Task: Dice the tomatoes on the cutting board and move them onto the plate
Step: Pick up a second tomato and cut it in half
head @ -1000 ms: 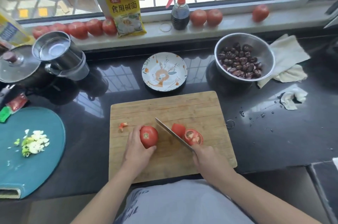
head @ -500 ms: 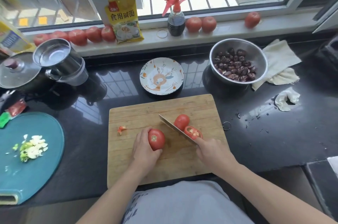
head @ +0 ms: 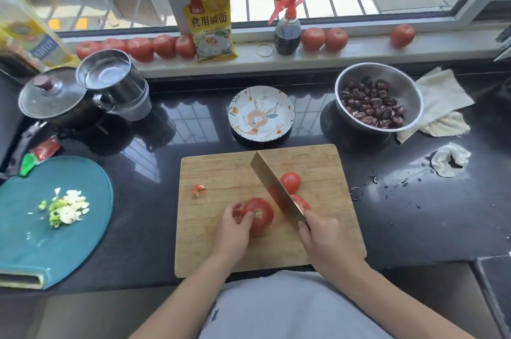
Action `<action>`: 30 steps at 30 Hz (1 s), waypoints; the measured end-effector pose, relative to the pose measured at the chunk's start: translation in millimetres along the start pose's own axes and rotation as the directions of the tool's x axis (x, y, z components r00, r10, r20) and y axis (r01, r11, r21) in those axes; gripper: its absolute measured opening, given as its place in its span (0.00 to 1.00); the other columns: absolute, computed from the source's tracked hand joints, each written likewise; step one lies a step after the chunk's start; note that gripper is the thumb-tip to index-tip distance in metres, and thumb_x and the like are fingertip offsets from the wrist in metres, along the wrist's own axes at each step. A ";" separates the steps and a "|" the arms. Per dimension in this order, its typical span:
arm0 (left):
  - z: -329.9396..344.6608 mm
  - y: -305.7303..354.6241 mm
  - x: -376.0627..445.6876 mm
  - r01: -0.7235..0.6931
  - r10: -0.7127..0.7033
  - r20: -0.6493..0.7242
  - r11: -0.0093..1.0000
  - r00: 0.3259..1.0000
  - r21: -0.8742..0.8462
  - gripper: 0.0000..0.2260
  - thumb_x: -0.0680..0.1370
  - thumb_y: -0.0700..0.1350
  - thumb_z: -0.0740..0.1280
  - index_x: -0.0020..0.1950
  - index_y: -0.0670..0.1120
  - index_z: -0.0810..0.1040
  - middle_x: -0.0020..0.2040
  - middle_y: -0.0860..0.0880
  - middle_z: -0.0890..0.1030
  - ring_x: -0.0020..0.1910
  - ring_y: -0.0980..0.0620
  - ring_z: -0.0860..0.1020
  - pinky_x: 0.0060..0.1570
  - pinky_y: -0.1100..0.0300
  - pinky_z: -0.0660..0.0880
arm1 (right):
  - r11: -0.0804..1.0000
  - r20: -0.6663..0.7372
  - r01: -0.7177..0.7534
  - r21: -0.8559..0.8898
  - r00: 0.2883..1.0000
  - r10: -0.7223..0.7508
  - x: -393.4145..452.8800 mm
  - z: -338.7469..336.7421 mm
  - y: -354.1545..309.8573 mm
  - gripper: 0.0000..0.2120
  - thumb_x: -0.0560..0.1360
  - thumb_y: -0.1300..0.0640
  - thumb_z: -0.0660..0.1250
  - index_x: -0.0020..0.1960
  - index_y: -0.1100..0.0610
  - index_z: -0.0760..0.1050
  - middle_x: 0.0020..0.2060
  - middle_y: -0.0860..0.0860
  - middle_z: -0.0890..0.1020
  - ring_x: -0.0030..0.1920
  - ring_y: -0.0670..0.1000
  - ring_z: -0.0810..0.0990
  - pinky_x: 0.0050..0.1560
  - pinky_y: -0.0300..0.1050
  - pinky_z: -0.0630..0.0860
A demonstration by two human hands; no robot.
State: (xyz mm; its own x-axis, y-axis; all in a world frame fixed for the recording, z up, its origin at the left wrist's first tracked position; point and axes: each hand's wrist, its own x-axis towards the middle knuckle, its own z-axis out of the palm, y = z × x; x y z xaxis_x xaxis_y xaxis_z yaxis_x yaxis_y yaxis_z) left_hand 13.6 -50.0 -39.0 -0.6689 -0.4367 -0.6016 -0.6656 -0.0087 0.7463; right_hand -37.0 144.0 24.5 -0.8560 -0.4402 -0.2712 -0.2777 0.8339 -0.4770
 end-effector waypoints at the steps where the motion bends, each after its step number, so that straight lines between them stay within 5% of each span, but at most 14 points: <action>1: 0.3 -0.5 0.3 0.015 -0.015 -0.023 1.000 1.000 -0.005 0.11 0.83 0.47 0.68 0.66 0.53 0.76 0.62 0.51 0.81 0.58 0.55 0.79 0.61 0.57 0.76 | 1.000 0.003 0.008 0.013 1.000 -0.008 -1.5 -0.4 -4.9 0.12 0.81 0.52 0.56 0.63 0.50 0.70 0.31 0.48 0.75 0.33 0.53 0.74 0.34 0.51 0.71; 7: 3.9 0.0 0.8 0.117 -0.129 -0.022 0.950 0.991 -0.291 0.03 0.81 0.46 0.72 0.55 0.51 0.80 0.55 0.51 0.83 0.56 0.50 0.83 0.63 0.46 0.80 | 0.996 0.098 0.003 -0.087 0.995 0.005 -10.4 3.7 -23.0 0.10 0.82 0.51 0.55 0.43 0.52 0.67 0.31 0.47 0.71 0.34 0.55 0.72 0.33 0.51 0.67; 10: 5.8 0.9 -0.9 0.111 -0.127 -0.038 0.949 0.991 -0.294 0.04 0.81 0.48 0.72 0.54 0.51 0.80 0.54 0.51 0.84 0.55 0.50 0.83 0.63 0.46 0.80 | 0.994 0.142 0.018 -0.105 0.990 -0.003 -12.7 8.6 -23.1 0.09 0.82 0.51 0.55 0.45 0.52 0.68 0.32 0.47 0.72 0.35 0.57 0.75 0.35 0.54 0.75; 17: 9.6 2.1 -4.5 0.062 -0.077 -0.070 0.978 0.995 -0.198 0.06 0.82 0.53 0.70 0.55 0.53 0.78 0.54 0.53 0.83 0.53 0.52 0.83 0.61 0.48 0.80 | 0.969 0.191 0.103 -0.223 0.980 -0.060 -16.5 12.1 -19.0 0.06 0.80 0.54 0.54 0.44 0.52 0.65 0.34 0.46 0.69 0.34 0.59 0.69 0.34 0.56 0.74; 23: 14.5 6.0 -3.6 0.058 -0.069 -0.064 0.987 0.996 -0.151 0.09 0.79 0.54 0.73 0.53 0.57 0.74 0.54 0.55 0.81 0.53 0.51 0.83 0.59 0.46 0.81 | 0.958 0.219 0.095 -0.269 0.975 -0.035 -11.4 6.6 -26.3 0.06 0.81 0.55 0.52 0.46 0.52 0.62 0.41 0.51 0.76 0.39 0.63 0.74 0.29 0.52 0.59; 30: 18.8 13.1 -1.1 0.136 -0.157 -0.091 0.969 0.983 -0.208 0.11 0.78 0.51 0.74 0.54 0.51 0.75 0.50 0.50 0.84 0.49 0.50 0.84 0.56 0.47 0.82 | 0.978 0.222 0.052 -0.203 0.975 -0.005 -9.2 2.5 -29.2 0.06 0.81 0.58 0.53 0.48 0.50 0.58 0.45 0.50 0.71 0.36 0.60 0.67 0.38 0.54 0.70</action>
State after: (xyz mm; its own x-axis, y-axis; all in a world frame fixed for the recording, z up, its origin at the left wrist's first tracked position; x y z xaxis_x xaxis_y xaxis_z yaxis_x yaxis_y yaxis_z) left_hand -0.7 -32.7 -33.9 -0.5230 -0.5098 -0.6831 -0.6668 -0.2545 0.7004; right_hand -20.0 122.9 38.8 -0.7362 -0.5075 -0.4477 -0.4044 0.8603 -0.3104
